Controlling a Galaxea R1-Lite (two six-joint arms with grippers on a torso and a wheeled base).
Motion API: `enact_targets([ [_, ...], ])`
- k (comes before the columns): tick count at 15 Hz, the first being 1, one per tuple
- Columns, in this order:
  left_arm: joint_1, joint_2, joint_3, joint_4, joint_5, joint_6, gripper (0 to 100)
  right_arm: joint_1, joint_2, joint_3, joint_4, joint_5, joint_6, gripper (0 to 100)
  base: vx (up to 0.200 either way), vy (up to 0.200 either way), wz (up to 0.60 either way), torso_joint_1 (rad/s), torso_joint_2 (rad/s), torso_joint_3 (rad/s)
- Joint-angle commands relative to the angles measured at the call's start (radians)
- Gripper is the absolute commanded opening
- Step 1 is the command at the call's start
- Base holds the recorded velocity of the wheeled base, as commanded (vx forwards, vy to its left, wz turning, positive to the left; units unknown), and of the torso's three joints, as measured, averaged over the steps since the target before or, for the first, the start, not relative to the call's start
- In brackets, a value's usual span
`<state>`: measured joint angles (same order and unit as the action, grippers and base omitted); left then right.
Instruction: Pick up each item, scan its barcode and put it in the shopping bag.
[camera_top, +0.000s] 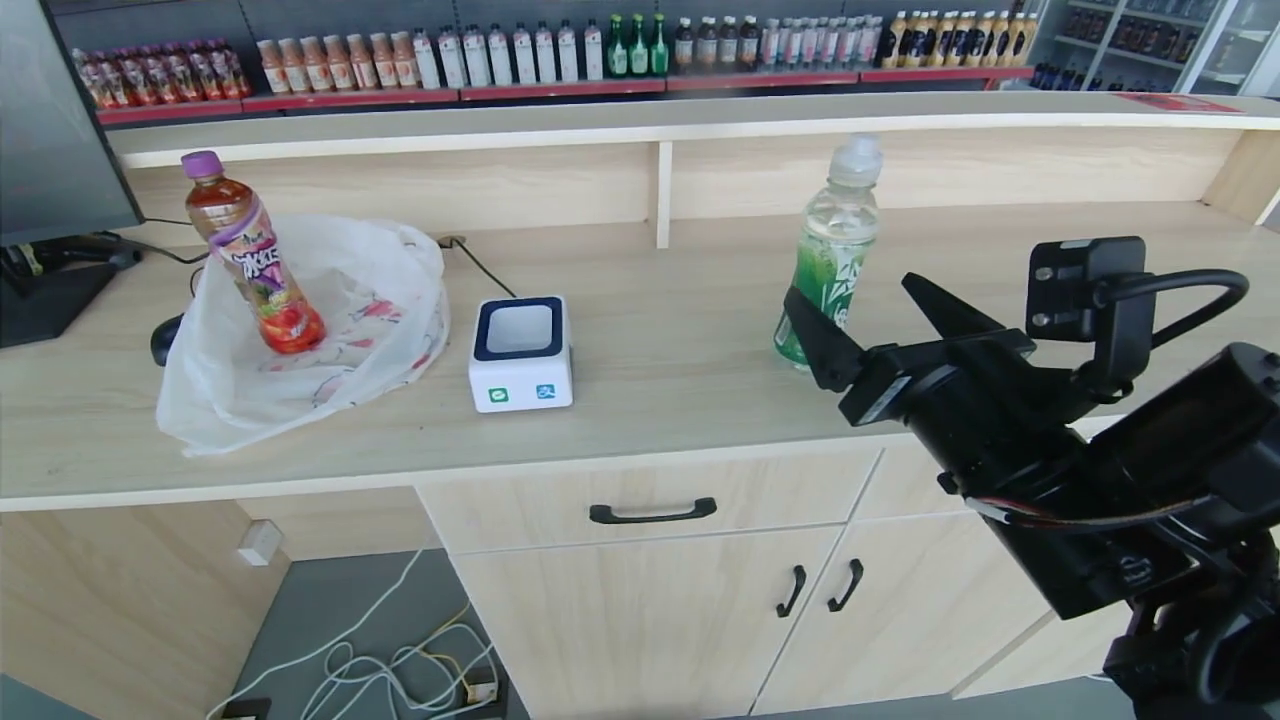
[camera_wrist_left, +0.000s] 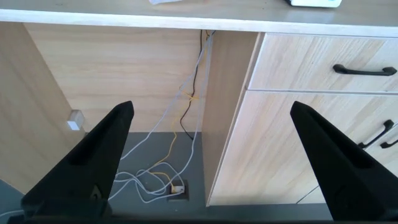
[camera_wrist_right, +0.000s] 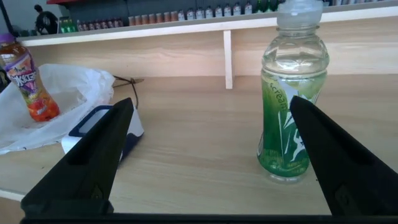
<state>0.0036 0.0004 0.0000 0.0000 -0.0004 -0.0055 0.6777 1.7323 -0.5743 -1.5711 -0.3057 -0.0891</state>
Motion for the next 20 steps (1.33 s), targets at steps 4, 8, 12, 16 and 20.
enact_targets([
  [4, -0.001, 0.000, 0.000, 0.002, 0.000, 0.006, 100, -0.004, 0.009, 0.020, 0.000, 0.000, 0.000, 100, 0.000, 0.000, 0.00, 0.000, 0.00, 0.000],
  [8, -0.001, 0.000, 0.000, 0.002, 0.000, 0.006, 100, -0.032, 0.007, 0.062, 0.000, 0.017, -0.023, 100, 0.000, 0.000, 0.00, 0.000, 0.00, 0.000],
  [12, -0.001, 0.000, 0.000, 0.002, 0.000, 0.006, 100, -0.141, 0.015, 0.053, 0.016, 0.128, -0.024, 100, 0.000, 0.000, 0.00, 0.000, 0.00, 0.000],
  [16, -0.001, 0.000, 0.000, 0.002, 0.000, 0.006, 100, -0.213, 0.016, 0.011, 0.123, 0.257, -0.024, 100, 0.000, 0.000, 0.00, 0.000, 0.00, 0.000],
  [20, -0.001, 0.000, 0.000, 0.002, 0.000, 0.006, 100, -0.265, 0.052, -0.124, 0.241, 0.307, -0.020, 100, 0.000, 0.000, 0.00, 0.000, 0.00, 0.000],
])
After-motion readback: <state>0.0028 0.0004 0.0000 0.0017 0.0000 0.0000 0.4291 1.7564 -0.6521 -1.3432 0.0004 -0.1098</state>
